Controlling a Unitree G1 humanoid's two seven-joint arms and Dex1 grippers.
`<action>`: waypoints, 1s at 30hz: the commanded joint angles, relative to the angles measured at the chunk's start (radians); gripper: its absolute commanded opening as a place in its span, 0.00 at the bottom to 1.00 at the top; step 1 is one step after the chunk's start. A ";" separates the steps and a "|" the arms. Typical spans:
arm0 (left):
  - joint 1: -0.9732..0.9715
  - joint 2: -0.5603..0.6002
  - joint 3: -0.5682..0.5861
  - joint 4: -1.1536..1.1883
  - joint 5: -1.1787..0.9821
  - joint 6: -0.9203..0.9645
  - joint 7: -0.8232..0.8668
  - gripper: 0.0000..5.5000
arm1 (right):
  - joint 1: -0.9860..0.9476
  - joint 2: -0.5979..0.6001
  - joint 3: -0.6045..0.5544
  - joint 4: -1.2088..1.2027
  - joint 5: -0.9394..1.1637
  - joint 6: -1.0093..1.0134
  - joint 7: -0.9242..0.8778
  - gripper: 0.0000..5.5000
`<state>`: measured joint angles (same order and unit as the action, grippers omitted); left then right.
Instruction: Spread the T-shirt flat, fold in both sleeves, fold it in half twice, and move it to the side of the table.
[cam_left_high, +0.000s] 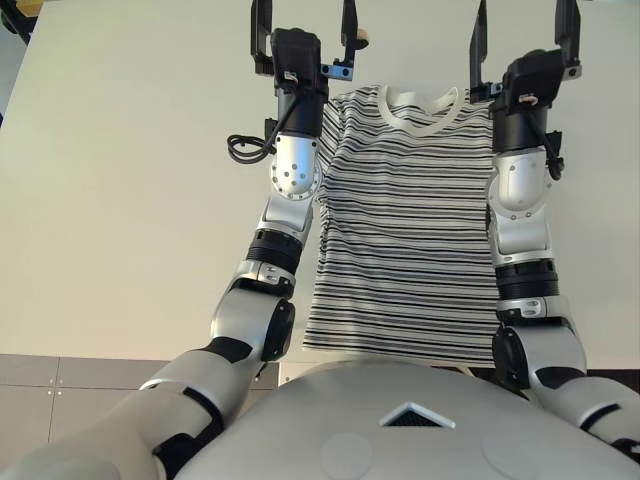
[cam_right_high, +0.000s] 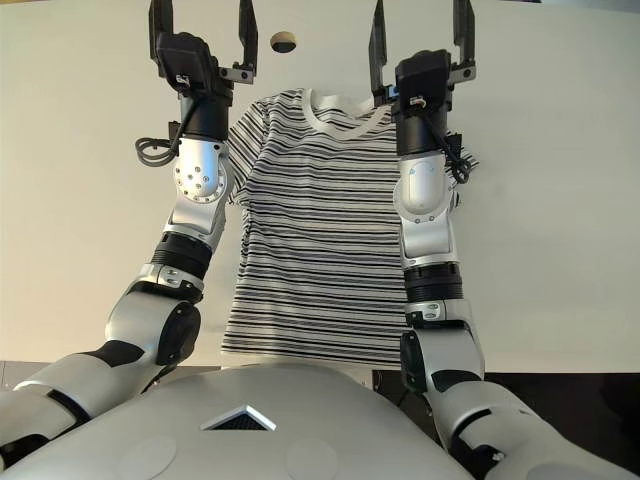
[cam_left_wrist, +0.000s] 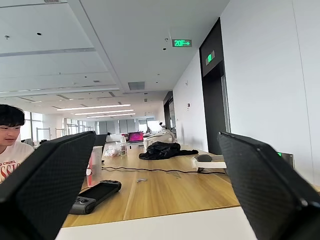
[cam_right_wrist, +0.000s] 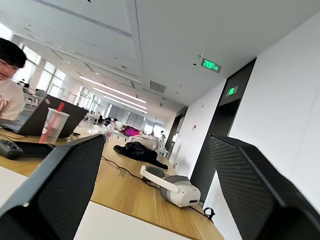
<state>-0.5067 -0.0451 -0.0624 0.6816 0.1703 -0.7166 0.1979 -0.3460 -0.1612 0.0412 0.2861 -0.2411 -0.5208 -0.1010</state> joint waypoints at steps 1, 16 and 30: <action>-0.008 0.017 0.008 -0.007 0.002 -0.006 -0.006 0.82 | -0.062 0.001 -0.012 -0.036 0.012 0.033 0.005 0.70; -0.045 0.005 0.005 0.008 -0.024 -0.012 -0.039 0.82 | 0.065 -0.006 -0.063 -0.203 -0.006 0.058 -0.035 0.70; -0.056 0.033 -0.007 0.049 0.053 -0.044 0.018 0.82 | 0.059 -0.016 -0.049 -0.116 -0.045 0.022 -0.046 0.70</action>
<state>-0.5447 -0.0195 -0.0648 0.7217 0.2123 -0.7553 0.2170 -0.2789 -0.1692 -0.0094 0.1687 -0.2816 -0.4956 -0.1454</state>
